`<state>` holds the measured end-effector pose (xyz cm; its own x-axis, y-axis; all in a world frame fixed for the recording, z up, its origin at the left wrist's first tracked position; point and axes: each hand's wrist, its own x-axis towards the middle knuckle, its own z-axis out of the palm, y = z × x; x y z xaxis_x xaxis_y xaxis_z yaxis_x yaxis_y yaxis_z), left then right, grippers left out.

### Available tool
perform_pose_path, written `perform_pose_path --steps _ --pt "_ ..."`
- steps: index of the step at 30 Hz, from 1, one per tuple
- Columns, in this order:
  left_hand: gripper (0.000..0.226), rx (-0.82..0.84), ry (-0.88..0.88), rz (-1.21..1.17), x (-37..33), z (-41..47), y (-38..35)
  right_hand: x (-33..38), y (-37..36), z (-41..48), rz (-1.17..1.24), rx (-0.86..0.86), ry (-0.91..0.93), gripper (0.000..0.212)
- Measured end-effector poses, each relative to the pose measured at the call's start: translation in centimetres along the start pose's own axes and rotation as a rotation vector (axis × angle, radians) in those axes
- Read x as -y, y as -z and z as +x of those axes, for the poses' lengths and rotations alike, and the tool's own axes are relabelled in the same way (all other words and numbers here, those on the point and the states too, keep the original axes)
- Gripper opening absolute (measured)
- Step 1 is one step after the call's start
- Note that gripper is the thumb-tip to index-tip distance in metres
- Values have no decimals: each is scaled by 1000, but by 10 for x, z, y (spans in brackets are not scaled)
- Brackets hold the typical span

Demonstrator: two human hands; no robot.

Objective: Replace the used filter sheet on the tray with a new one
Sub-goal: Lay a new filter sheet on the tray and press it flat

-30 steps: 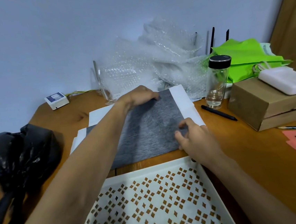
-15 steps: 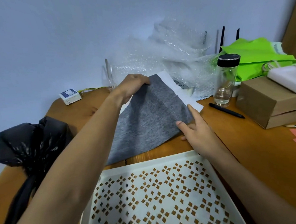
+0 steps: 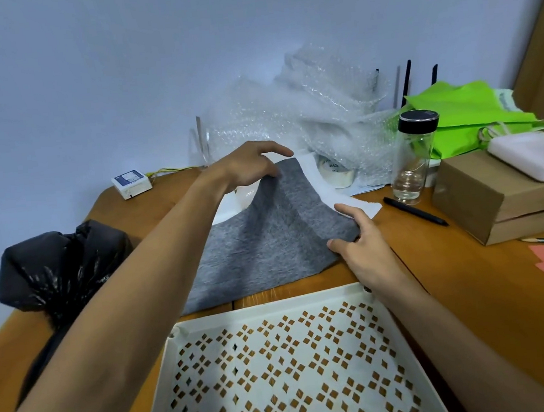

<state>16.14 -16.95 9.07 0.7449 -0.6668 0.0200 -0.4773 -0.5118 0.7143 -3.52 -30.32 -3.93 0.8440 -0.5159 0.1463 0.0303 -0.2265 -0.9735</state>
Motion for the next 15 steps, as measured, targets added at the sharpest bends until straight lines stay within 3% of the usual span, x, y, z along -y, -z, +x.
perform_pose_path --steps 10,15 --pt "30 -130 15 -141 -7 0 9 1 4 -2 117 49 27 52" --pt "25 -91 13 -96 -4 -4 15 1 -4 -4 118 45 -1 57"
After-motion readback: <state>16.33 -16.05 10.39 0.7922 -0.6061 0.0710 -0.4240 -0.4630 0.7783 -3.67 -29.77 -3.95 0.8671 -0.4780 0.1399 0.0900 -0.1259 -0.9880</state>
